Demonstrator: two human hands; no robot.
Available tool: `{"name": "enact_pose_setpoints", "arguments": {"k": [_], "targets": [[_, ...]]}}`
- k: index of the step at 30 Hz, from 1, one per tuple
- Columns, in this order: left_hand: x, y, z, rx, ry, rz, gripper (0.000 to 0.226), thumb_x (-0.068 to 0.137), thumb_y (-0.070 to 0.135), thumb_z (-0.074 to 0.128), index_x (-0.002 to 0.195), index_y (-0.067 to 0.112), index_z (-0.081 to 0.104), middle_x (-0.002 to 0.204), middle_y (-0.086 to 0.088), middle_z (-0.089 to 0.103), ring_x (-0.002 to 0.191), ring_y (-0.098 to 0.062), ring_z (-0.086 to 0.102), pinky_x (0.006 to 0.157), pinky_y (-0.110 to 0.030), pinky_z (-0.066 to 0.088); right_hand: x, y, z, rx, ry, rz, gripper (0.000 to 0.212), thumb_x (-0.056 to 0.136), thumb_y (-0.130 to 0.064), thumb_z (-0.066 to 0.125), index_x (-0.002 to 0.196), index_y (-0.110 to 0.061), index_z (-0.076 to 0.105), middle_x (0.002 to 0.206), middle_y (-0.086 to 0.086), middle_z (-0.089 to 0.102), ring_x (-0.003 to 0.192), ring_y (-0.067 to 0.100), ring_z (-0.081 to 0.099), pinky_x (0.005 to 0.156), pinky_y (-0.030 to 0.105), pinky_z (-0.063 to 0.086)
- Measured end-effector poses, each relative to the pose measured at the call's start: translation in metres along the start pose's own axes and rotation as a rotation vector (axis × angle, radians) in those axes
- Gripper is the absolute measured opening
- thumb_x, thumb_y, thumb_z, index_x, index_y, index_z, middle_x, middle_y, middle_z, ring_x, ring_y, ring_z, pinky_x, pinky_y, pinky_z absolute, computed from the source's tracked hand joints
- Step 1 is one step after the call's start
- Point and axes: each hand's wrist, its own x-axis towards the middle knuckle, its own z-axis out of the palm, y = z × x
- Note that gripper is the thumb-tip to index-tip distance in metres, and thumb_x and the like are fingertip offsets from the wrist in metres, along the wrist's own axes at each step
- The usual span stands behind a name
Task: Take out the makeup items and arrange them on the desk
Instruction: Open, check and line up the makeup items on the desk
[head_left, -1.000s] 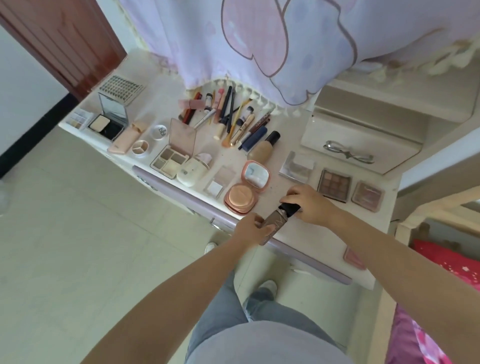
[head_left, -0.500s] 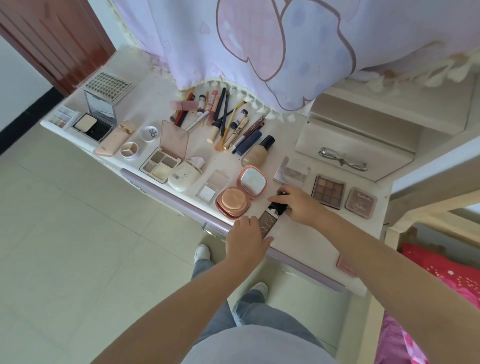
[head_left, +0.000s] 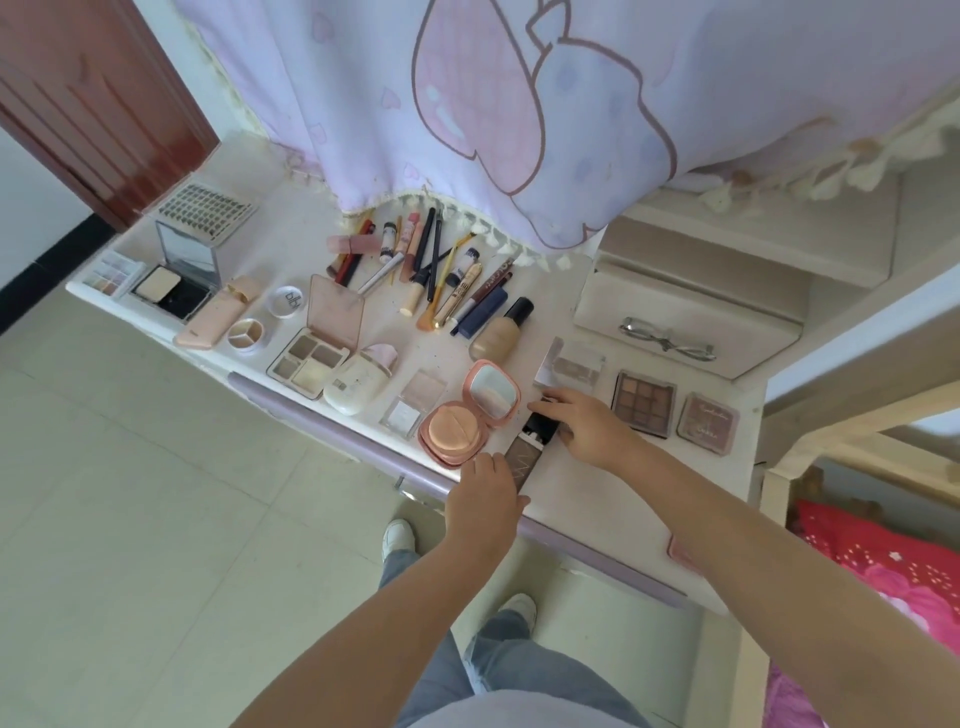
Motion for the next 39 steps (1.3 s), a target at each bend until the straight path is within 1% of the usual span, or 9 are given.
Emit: {"name": "enact_pose_setpoints", "arguments": {"k": [9, 13, 17, 21, 26, 28, 31, 34, 39], "targets": [[0.005, 0.014, -0.006, 0.143, 0.267, 0.310, 0.041, 0.040, 0.031, 0.088, 0.067, 0.010, 0.065, 0.060, -0.003, 0.060, 0.048, -0.017, 0.056, 0.039, -0.018, 0.042, -0.083, 0.032, -0.017, 0.009, 0.117, 0.243, 0.043, 0.089, -0.021, 0.054, 0.131, -0.015, 0.047, 0.130, 0.005, 0.053, 0.123, 0.021, 0.043, 0.101, 0.024, 0.028], [0.006, 0.049, -0.016, 0.138, 0.178, 0.414, 0.029, 0.082, 0.027, 0.063, 0.102, 0.006, 0.057, 0.100, -0.009, 0.059, 0.092, -0.023, 0.057, 0.071, -0.026, 0.048, -0.138, 0.062, -0.001, -0.143, -0.093, 0.462, 0.076, 0.076, -0.043, 0.066, 0.140, -0.023, 0.030, 0.139, 0.004, 0.040, 0.128, 0.023, 0.037, 0.105, 0.030, 0.031], [0.009, 0.068, -0.006, 0.088, -0.001, 0.411, 0.034, 0.096, 0.022, 0.037, 0.125, 0.006, 0.041, 0.127, -0.011, 0.043, 0.119, -0.026, 0.040, 0.090, -0.034, 0.041, -0.163, 0.067, 0.033, -0.060, 0.051, 0.457, 0.067, 0.060, -0.015, 0.072, 0.123, -0.011, 0.050, 0.117, 0.016, 0.053, 0.108, 0.037, 0.052, 0.093, 0.034, 0.040], [0.010, 0.070, -0.002, -0.014, -0.107, 0.369, 0.037, 0.095, 0.023, 0.039, 0.129, 0.008, 0.043, 0.129, -0.009, 0.045, 0.119, -0.025, 0.043, 0.094, -0.033, 0.039, -0.164, 0.060, 0.032, 0.139, 0.252, 0.400, 0.043, 0.044, -0.013, 0.060, 0.085, -0.022, 0.056, 0.076, 0.000, 0.061, 0.065, 0.018, 0.061, 0.066, 0.025, 0.041], [0.022, 0.065, -0.036, -0.371, -0.199, 0.288, 0.038, 0.092, 0.026, 0.052, 0.125, 0.008, 0.051, 0.117, -0.005, 0.058, 0.098, -0.016, 0.056, 0.082, -0.019, 0.043, -0.166, 0.041, -0.004, 0.487, 0.345, 0.457, 0.038, 0.067, 0.003, 0.070, 0.095, -0.018, 0.054, 0.107, 0.000, 0.053, 0.098, 0.017, 0.053, 0.093, 0.033, 0.048], [0.022, 0.065, -0.052, -0.512, -0.266, 0.301, 0.041, 0.088, 0.025, 0.060, 0.125, 0.009, 0.053, 0.105, 0.000, 0.057, 0.087, -0.008, 0.053, 0.068, -0.008, 0.042, -0.167, 0.033, -0.021, 0.570, 0.374, 0.377, 0.034, 0.068, 0.006, 0.069, 0.083, -0.021, 0.055, 0.110, -0.002, 0.054, 0.097, 0.016, 0.056, 0.091, 0.026, 0.051], [0.020, 0.065, -0.075, -0.650, -0.353, 0.372, 0.055, 0.082, 0.021, 0.067, 0.132, 0.011, 0.046, 0.107, 0.007, 0.053, 0.091, -0.003, 0.054, 0.079, -0.012, 0.046, -0.162, 0.018, -0.047, 0.664, 0.386, 0.271, 0.035, 0.068, 0.008, 0.069, 0.077, -0.024, 0.059, 0.107, -0.013, 0.055, 0.098, 0.008, 0.058, 0.080, 0.009, 0.050], [0.017, 0.066, -0.092, -0.748, -0.434, 0.453, 0.049, 0.079, 0.012, 0.071, 0.123, 0.021, 0.052, 0.106, 0.007, 0.058, 0.092, -0.004, 0.059, 0.090, -0.027, 0.049, -0.152, 0.000, -0.065, 0.726, 0.414, 0.161, 0.030, 0.063, -0.004, 0.072, 0.077, -0.028, 0.061, 0.109, -0.014, 0.057, 0.101, 0.005, 0.060, 0.080, 0.011, 0.050], [0.018, 0.062, -0.104, -0.864, -0.379, 0.479, 0.045, 0.081, 0.002, 0.066, 0.122, 0.013, 0.053, 0.094, 0.008, 0.061, 0.076, 0.004, 0.059, 0.072, -0.011, 0.048, -0.136, -0.017, -0.078, 0.684, 0.432, 0.070, 0.035, 0.066, -0.002, 0.071, 0.079, -0.032, 0.058, 0.107, -0.019, 0.053, 0.098, -0.005, 0.059, 0.085, 0.006, 0.047]]}}
